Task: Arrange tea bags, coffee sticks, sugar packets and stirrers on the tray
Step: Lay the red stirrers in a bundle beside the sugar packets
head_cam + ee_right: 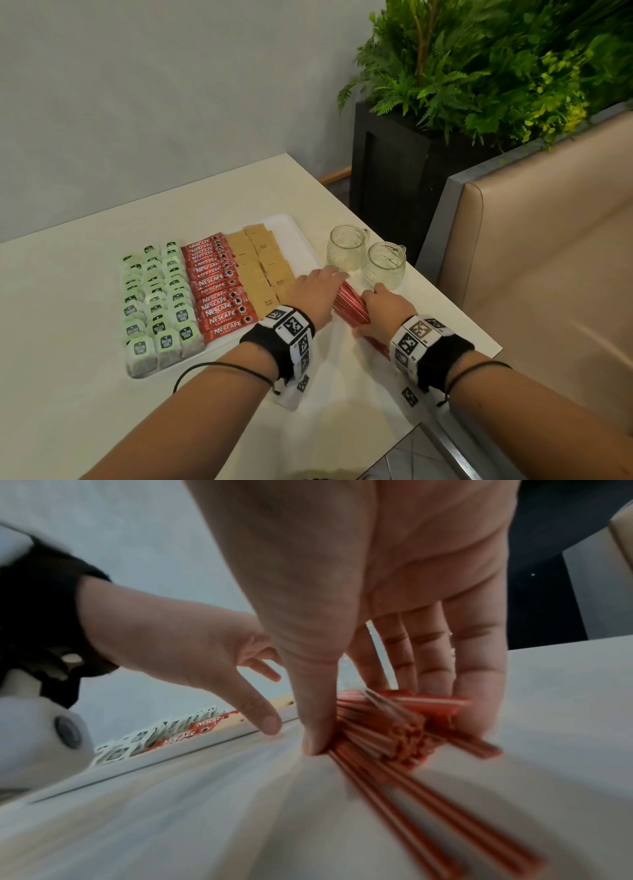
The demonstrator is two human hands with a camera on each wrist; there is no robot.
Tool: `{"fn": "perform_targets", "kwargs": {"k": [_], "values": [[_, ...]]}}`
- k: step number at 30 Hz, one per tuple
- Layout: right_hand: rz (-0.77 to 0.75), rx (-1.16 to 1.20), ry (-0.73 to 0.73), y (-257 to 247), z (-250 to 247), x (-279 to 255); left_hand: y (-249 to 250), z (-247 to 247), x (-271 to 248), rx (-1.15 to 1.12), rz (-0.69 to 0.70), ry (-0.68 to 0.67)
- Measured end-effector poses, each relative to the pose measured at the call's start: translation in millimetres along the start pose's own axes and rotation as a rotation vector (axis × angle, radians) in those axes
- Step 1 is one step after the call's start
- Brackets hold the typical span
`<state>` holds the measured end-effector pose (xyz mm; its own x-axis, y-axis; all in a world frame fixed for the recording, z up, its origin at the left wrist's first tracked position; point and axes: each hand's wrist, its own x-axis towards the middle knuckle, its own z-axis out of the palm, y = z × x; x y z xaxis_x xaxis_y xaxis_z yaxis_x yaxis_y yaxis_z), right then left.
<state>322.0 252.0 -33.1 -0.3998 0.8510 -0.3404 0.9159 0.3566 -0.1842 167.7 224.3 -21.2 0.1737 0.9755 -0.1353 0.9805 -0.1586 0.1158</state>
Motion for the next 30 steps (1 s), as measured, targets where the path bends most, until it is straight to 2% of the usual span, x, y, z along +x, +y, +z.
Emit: {"fn": "perform_targets", "kwargs": {"k": [3, 8, 19, 26, 30], "values": [[-0.003, -0.024, 0.003, 2.1, 2.5, 0.5, 9.5, -3.0, 9.6, 0.042, 0.141, -0.106], [-0.022, -0.053, 0.003, 8.6, 2.3, -2.6, 19.8, -4.3, 29.6, 0.128, 0.133, -0.287], [-0.112, -0.051, -0.031, 30.1, 0.0, -18.3, 40.1, 6.0, 17.2, 0.159, 0.033, -0.283], [-0.256, -0.062, -0.054, 12.1, 1.2, -24.6, 36.0, 19.3, -27.5, 0.245, -0.046, -0.157], [-0.269, -0.038, -0.098, -0.5, -4.8, -13.2, 15.3, 19.1, -51.1, 0.251, -0.132, -0.133]]}}
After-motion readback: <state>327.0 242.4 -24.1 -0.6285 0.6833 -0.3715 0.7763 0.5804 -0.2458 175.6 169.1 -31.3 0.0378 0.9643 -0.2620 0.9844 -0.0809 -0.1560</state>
